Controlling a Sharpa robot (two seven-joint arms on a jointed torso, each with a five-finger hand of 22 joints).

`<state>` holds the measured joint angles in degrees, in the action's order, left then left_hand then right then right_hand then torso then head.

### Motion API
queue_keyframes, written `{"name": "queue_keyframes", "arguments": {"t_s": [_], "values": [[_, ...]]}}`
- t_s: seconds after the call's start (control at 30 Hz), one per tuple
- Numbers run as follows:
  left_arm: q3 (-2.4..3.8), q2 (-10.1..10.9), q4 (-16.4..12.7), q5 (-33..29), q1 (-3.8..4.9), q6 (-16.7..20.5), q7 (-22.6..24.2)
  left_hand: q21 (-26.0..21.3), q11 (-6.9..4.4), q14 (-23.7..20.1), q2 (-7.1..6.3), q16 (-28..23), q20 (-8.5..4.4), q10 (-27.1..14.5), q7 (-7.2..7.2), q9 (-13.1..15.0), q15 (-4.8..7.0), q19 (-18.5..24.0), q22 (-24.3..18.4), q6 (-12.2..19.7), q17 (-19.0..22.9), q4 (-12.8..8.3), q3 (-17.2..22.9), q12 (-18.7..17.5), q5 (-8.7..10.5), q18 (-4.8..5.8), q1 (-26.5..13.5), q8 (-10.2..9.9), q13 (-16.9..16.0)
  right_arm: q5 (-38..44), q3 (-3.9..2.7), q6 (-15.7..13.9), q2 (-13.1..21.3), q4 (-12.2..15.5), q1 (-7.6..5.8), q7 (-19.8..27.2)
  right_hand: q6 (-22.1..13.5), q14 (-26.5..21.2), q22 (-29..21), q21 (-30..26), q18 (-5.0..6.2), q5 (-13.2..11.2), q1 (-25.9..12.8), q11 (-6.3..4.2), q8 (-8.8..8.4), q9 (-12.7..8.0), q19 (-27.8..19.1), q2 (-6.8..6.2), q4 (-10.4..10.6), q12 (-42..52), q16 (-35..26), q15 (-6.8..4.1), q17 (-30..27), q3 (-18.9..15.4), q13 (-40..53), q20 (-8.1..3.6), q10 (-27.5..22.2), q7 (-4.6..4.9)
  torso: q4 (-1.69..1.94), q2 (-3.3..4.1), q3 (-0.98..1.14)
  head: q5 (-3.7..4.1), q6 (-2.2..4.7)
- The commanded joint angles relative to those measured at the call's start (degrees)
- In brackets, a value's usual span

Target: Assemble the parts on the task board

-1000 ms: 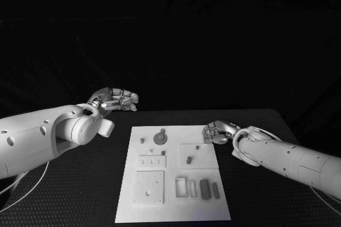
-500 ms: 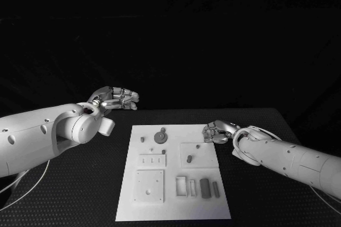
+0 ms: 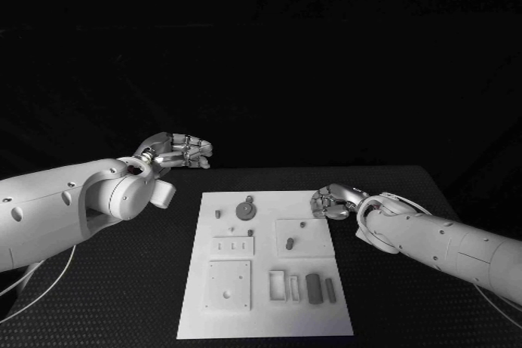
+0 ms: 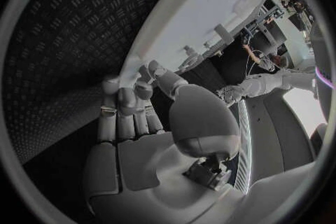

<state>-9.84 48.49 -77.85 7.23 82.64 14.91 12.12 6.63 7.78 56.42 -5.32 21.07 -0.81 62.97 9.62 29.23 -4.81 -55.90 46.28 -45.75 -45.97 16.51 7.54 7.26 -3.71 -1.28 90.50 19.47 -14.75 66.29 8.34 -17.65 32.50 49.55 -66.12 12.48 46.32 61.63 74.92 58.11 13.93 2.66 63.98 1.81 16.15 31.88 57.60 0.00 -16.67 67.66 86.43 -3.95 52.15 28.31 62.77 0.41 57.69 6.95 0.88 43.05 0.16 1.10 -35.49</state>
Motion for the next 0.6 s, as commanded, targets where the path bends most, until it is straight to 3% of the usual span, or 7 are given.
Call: {"name": "queue_keyframes", "arguments": {"t_s": [0.03, 0.13, 0.6], "values": [[0.04, 0.0, -0.1, 0.2, 0.06, -0.7, 0.4, -0.3, 0.22, 0.1, -0.34, -0.4, 0.03, -0.3, 0.33, 0.0, -0.18, -0.3, 0.1, 0.0, -0.1, 0.0, -0.2, -0.3, 0.34, -0.54, -0.3, -0.2, 0.1, 0.0, -0.01, -0.1, -0.1, -0.1, 0.02, 0.5, 4.8, 0.1, 0.9, 0.2, 1.07, 0.1, 0.2, -0.15, 0.59, 0.2, -0.3, 1.13, -0.1, 0.3, 0.3, -0.42, -0.1, -0.1, -0.1, -0.16, -1.1, 1.08, -0.02, 0.02, 0.02, 0.02, -0.03], [0.04, 0.0, -0.1, 0.2, 0.06, -0.6, 0.4, -0.3, 0.22, 0.1, -0.34, -0.4, 0.03, -0.3, 0.33, 0.0, -0.18, -0.3, 0.1, 0.0, -0.1, 0.0, -0.2, -0.3, 0.34, -0.54, -0.3, -0.2, 0.1, 0.0, -0.01, 0.0, -0.1, -0.1, 0.02, 0.5, 5.7, 0.1, 0.9, 0.2, 1.07, 0.1, 0.2, -0.26, 0.97, 0.3, -0.3, 1.86, -0.1, 0.4, 0.3, -0.49, -0.1, -0.1, -0.2, -0.16, -1.1, 0.93, -0.03, 0.02, 0.0, 0.03, -0.04], [0.04, 0.1, -0.2, 0.2, 0.07, -0.6, 0.4, -0.3, 0.22, 0.1, -0.36, -0.4, 0.03, -0.3, 0.33, 0.0, -0.18, -0.3, 0.1, 0.0, -0.1, 0.0, -0.2, -0.3, 0.34, -0.54, -0.3, -0.2, 0.0, 0.0, -0.01, -0.3, -0.2, -0.1, 0.01, 0.3, 7.3, 0.1, 0.9, 0.3, 1.07, 0.1, 0.3, -0.82, 1.62, 0.6, -0.4, 2.14, -0.1, 0.5, 0.4, -0.99, -0.2, -0.2, -0.4, -0.17, -1.1, 0.32, 0.0, 0.02, 0.02, 0.05, -0.13]]}}
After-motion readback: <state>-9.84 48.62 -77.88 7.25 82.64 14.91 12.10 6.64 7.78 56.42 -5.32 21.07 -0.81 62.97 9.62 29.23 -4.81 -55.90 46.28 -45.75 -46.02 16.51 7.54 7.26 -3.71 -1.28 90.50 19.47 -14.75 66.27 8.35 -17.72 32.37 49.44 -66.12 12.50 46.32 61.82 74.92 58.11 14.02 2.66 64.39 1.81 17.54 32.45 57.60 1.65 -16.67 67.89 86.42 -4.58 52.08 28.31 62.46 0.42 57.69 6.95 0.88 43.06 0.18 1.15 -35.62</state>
